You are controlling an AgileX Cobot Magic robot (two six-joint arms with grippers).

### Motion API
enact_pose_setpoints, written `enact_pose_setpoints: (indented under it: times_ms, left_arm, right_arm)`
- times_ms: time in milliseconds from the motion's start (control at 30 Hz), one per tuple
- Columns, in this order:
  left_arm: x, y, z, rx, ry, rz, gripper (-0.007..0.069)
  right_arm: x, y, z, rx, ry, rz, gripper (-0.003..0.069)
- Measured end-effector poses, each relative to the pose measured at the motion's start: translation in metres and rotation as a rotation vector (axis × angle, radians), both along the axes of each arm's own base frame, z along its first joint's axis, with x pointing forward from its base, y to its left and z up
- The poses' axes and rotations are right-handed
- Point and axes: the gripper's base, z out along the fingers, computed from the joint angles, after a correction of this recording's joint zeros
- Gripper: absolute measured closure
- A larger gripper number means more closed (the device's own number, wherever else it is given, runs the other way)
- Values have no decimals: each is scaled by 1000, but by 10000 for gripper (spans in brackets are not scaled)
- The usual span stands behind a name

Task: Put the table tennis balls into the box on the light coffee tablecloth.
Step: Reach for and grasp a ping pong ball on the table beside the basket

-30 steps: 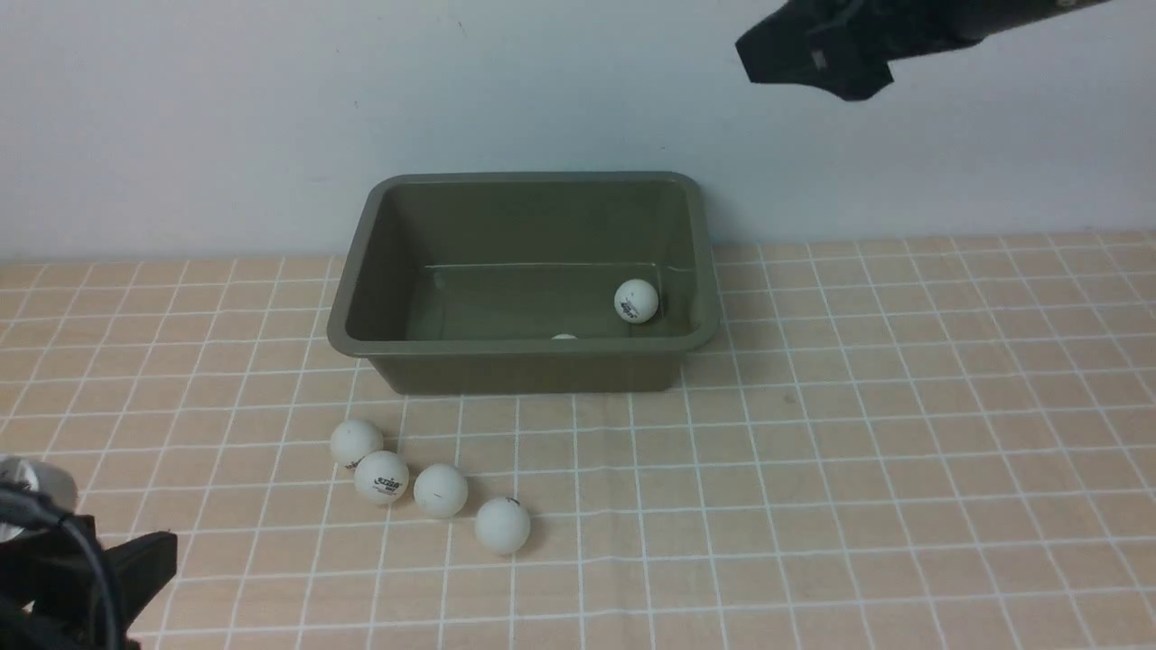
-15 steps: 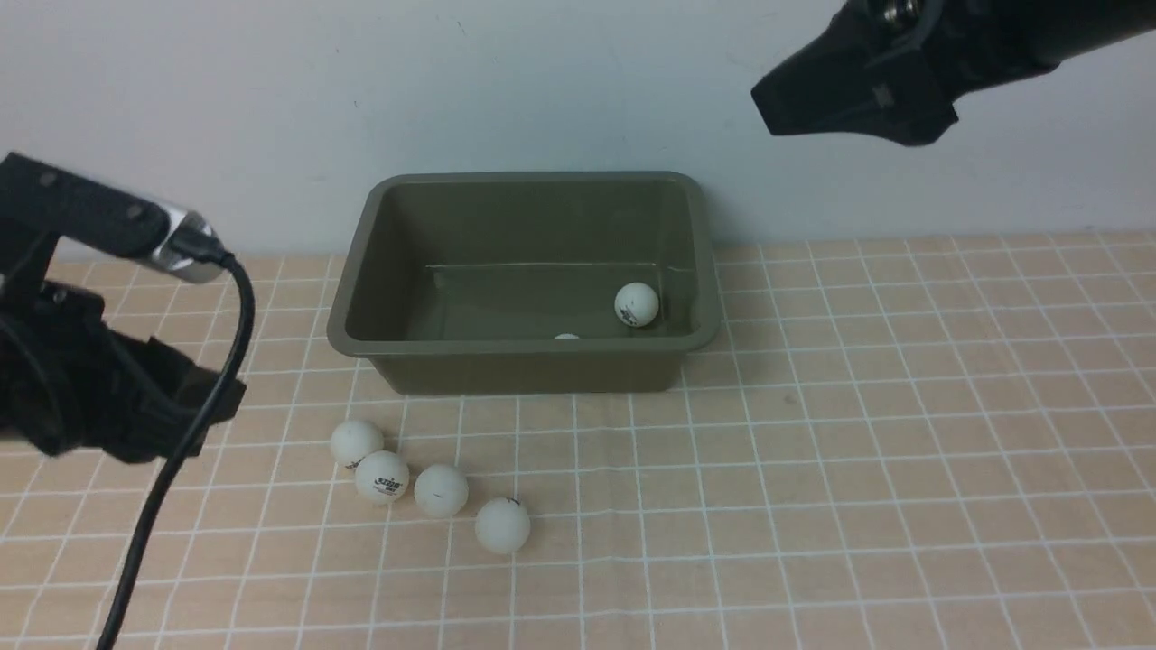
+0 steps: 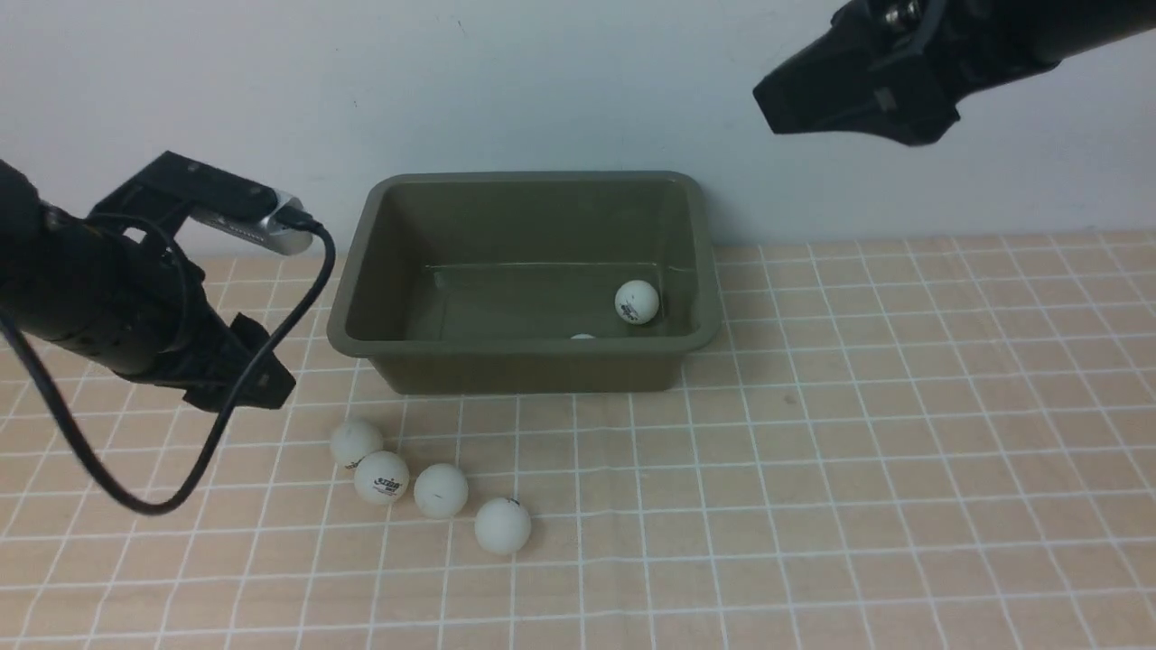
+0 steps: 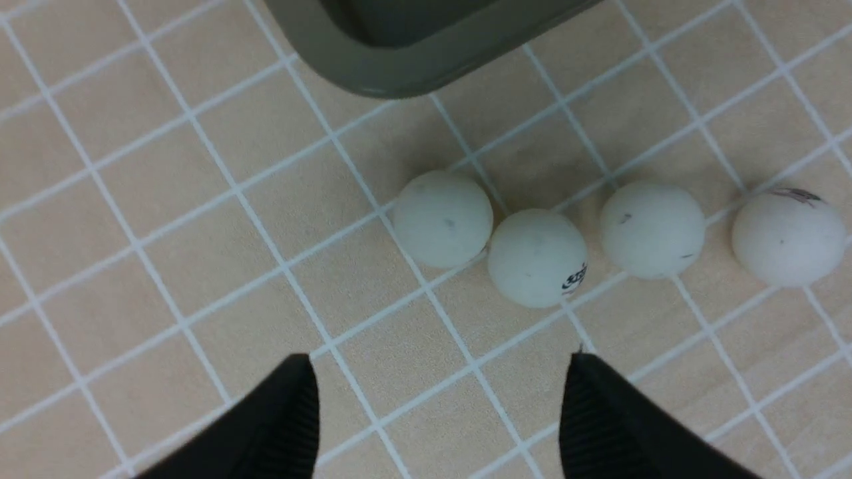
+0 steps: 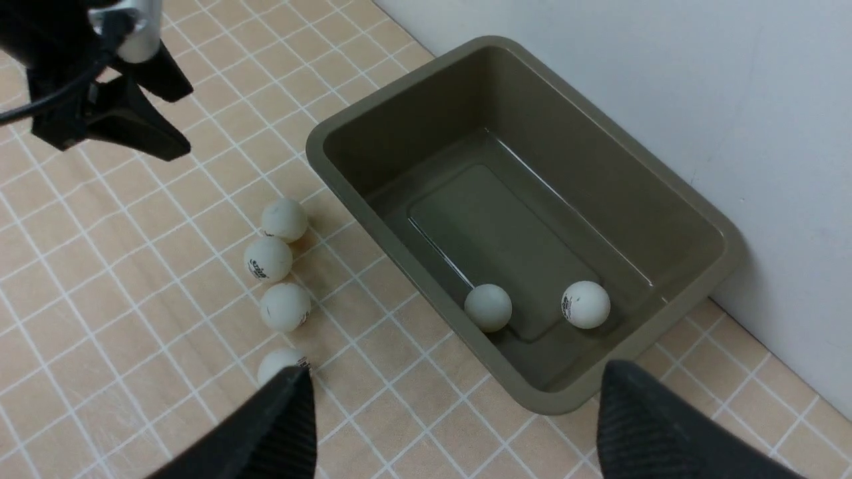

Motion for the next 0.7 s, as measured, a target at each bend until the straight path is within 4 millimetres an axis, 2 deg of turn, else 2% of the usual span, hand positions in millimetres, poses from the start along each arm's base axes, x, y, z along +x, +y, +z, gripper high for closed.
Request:
enact_pose_setpoints:
  times_ms: [200, 333, 700]
  left_arm:
    - [23, 1, -36, -49, 85, 93, 221]
    - [34, -4, -53, -128, 103, 148, 221]
    - [48, -7, -77, -168, 71, 120, 221]
  right_arm:
    - [0, 0, 0, -2, -2, 2, 144]
    - [0, 0, 0, -1, -4, 1, 146]
    - [1, 0, 1, 7, -15, -4, 147]
